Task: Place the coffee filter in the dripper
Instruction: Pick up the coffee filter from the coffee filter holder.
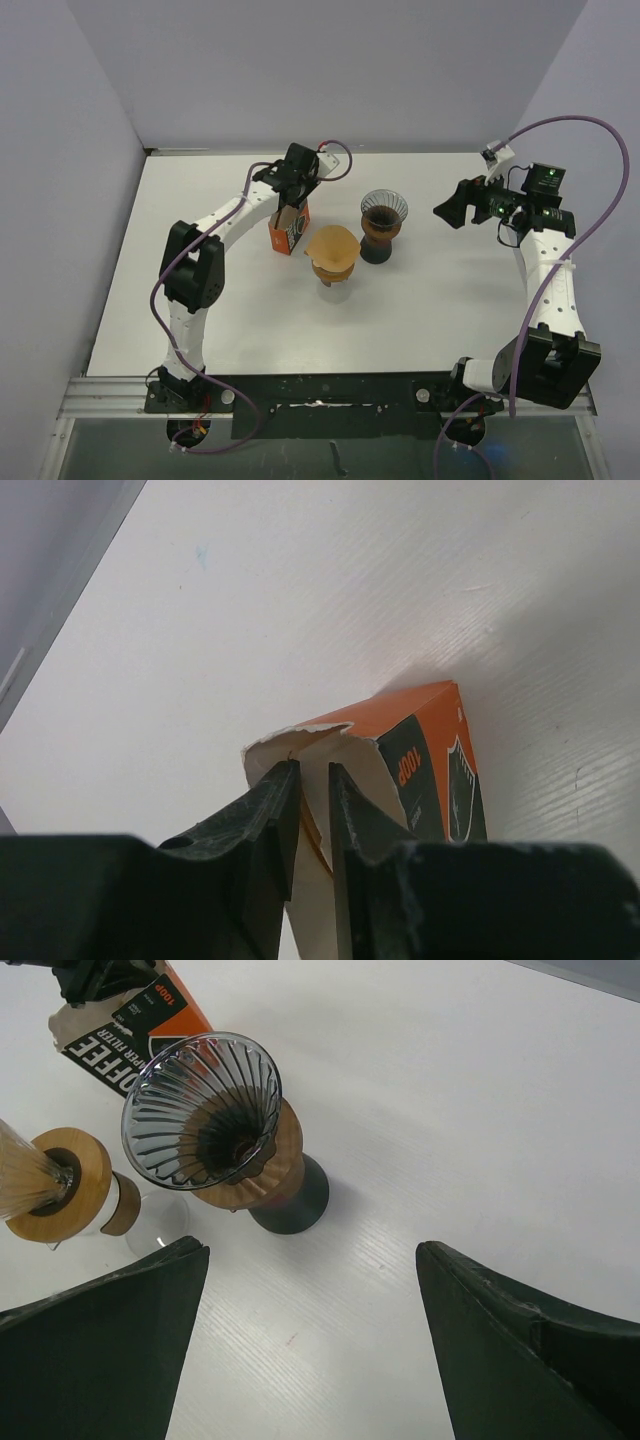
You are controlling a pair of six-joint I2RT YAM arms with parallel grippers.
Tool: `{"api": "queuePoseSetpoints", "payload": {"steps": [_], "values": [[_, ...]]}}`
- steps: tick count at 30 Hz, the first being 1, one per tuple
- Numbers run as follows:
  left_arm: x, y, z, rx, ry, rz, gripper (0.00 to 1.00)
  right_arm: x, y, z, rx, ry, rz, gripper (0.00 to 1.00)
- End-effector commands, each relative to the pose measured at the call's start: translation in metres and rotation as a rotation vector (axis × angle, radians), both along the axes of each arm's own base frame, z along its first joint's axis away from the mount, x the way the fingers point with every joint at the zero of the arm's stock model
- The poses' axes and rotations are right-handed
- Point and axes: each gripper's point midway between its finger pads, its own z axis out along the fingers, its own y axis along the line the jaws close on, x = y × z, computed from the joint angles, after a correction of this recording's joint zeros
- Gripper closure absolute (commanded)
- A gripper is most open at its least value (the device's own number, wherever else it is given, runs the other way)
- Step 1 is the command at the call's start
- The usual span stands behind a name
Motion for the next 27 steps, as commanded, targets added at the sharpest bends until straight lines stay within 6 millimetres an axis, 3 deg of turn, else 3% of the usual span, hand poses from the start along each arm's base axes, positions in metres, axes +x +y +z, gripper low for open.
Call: {"api": "queuePoseSetpoints", "payload": {"steps": [1, 27], "values": [[0.006, -0.01, 0.007, -0.022, -0.042, -0.015, 0.83, 0.0, 0.002, 0.019, 0.002, -0.08, 0.015, 0.12], [0.003, -0.013, -0.003, -0.011, -0.011, -0.03, 0.86, -0.001, 0.001, 0.019, 0.012, -0.081, 0.01, 0.11]]}}
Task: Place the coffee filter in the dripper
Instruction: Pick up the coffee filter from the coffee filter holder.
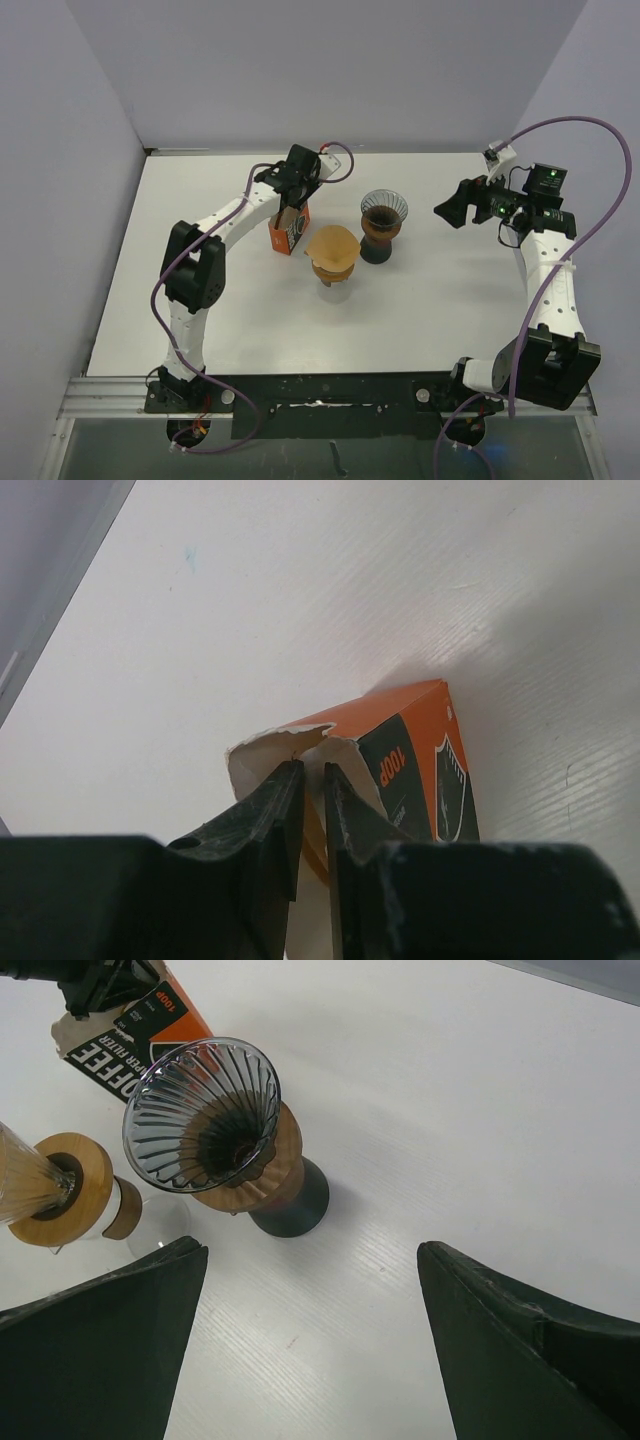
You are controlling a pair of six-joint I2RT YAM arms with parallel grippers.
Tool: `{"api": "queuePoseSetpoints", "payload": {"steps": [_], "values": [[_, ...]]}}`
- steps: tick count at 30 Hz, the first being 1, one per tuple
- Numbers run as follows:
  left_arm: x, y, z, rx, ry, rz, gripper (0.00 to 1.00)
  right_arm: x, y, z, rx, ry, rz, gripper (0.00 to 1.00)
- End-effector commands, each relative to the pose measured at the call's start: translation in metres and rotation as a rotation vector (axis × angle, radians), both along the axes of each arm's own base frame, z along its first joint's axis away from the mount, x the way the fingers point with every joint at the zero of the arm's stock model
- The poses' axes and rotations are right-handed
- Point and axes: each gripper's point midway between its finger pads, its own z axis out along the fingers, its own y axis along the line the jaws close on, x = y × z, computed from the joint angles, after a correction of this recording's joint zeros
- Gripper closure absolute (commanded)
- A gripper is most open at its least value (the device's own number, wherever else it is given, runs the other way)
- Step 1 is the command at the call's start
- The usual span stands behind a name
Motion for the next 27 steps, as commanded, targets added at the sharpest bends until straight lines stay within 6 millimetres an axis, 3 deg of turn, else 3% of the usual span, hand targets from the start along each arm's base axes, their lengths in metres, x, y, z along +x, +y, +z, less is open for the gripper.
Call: {"api": "queuePoseSetpoints", "payload": {"steps": [1, 7, 15, 27], "values": [[0.006, -0.009, 0.0, -0.014, -0.018, -0.019, 0.88, -0.001, 0.002, 0.017, 0.0, -0.076, 0.018, 0.11], [0.008, -0.009, 0.015, -0.024, -0.042, -0.019, 1.0, -0.001, 0.003, 0.018, 0.004, -0.074, 0.02, 0.1], [0.005, -0.01, 0.048, -0.057, -0.079, -0.03, 1.0, -0.001, 0.002, 0.018, 0.006, -0.073, 0.018, 0.1], [-0.017, -0.009, 0.105, -0.136, -0.113, -0.076, 1.0, 0.001, 0.004, 0.02, 0.012, -0.068, 0.027, 0.1]]}}
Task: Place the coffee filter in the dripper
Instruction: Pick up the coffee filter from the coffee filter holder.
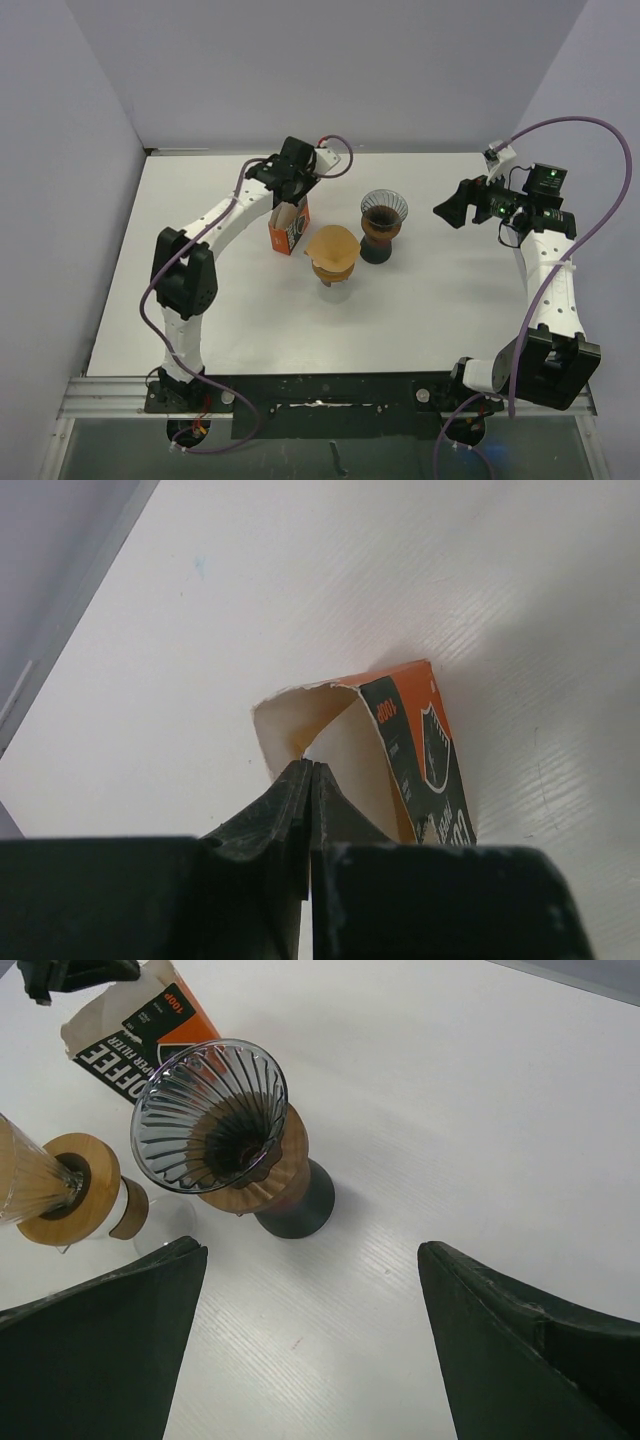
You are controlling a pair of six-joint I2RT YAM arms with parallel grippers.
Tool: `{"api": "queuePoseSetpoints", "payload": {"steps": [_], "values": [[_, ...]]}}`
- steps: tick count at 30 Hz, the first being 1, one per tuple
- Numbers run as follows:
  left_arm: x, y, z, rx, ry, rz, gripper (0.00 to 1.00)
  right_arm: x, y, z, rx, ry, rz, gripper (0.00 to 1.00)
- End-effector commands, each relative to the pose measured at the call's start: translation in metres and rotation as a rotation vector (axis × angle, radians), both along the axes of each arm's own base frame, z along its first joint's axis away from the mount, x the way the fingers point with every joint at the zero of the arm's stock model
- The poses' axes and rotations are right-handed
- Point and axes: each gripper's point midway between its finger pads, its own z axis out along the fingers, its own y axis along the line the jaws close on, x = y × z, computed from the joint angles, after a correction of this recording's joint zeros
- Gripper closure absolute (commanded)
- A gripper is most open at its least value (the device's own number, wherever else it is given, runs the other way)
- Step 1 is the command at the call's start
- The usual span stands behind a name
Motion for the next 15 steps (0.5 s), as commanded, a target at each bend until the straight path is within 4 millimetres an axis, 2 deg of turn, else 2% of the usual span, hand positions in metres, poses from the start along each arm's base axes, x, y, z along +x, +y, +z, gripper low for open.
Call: {"api": "queuePoseSetpoints", "payload": {"steps": [1, 8, 15], "values": [[-0.005, -0.009, 0.088, -0.125, -0.135, -0.04, 1.0, 0.003, 0.002, 0.02, 0.002, -0.07, 0.02, 0.1], [-0.019, -0.003, 0.114, -0.123, -0.156, -0.084, 1.0, 0.006, 0.01, 0.023, -0.026, -0.074, 0.055, 0.1], [-0.034, 0.004, 0.149, -0.153, -0.208, -0.14, 1.0, 0.018, 0.047, 0.027, -0.138, -0.109, 0.184, 0.1]]}}
